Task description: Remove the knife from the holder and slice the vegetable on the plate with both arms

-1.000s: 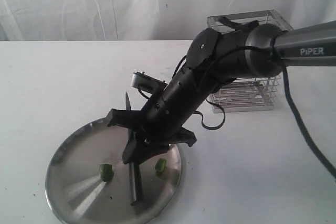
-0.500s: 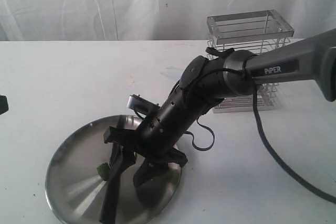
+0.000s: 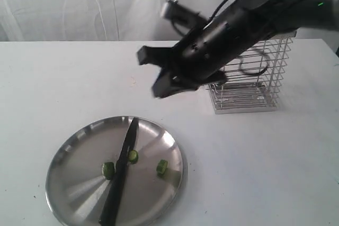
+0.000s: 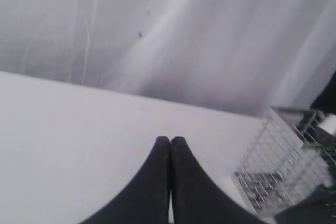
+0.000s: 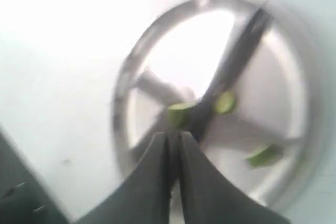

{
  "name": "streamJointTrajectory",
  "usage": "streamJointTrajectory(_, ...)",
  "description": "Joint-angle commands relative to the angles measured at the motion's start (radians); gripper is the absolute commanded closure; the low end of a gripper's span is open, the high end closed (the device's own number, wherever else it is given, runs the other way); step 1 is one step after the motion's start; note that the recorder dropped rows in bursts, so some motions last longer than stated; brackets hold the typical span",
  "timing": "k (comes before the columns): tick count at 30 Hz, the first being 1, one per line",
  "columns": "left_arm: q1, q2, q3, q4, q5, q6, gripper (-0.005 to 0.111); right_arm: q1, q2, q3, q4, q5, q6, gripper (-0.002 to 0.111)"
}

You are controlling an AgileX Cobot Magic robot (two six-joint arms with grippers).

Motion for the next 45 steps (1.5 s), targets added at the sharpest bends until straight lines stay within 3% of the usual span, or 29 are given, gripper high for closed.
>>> streamJointTrajectory(1, -0.006, -0.058, 0.048, -0.01, -0.089, -0.012, 0.107, -0.087, -0.124, 0.023, -0.637, 0.005, 0.27, 0.108)
streamJointTrajectory(5, -0.006, -0.108, 0.139, -0.034, -0.109, -0.035, 0.107, -0.154, -0.324, 0.169, -1.03, -0.03, 0.554, 0.108)
streamJointTrajectory(8, -0.006, -0.155, 0.209, -0.084, -0.238, -0.037, 0.107, -0.205, -0.529, 0.316, -1.173, -0.136, 0.662, 0.108)
streamJointTrajectory(10, -0.006, -0.173, 0.256, -0.081, -0.281, 0.057, 0.107, -0.234, -0.656, 0.418, -1.253, -0.209, 0.681, 0.108)
streamJointTrajectory(14, -0.015, -0.177, 0.345, -0.081, -0.156, 0.336, 0.107, -0.269, -0.895, 0.635, -1.31, -0.272, 0.788, 0.108)
streamJointTrajectory(18, -0.064, -0.234, 0.401, -0.126, -0.183, 0.326, 0.107, -0.269, -1.12, 0.798, -1.318, -0.322, 0.885, 0.108)
streamJointTrajectory(23, -0.064, -0.318, 0.405, -0.143, -0.262, 0.326, 0.107, -0.269, -1.451, 0.887, -1.342, -0.343, 0.891, 0.108)
streamJointTrajectory(27, -0.064, -0.33, 0.405, -0.266, -0.057, 0.297, 0.107, -0.269, -1.63, 0.93, -1.369, -0.294, 0.854, 0.108)
streamJointTrajectory(34, -0.064, -0.33, 0.405, -0.286, 0.302, 0.274, 0.107, -0.269, -1.714, 0.94, -1.368, -0.279, 0.856, 0.108)
streamJointTrajectory(43, -0.064, -0.33, 0.405, -0.272, 0.358, 0.274, 0.107, -0.269, -1.714, 0.938, -1.401, -0.284, 0.856, 0.108)
streamJointTrajectory(45, -0.064, -0.333, 0.405, -0.271, 0.356, 0.274, 0.107, -0.269, -1.714, 0.955, -1.416, -0.352, 0.854, 0.108)
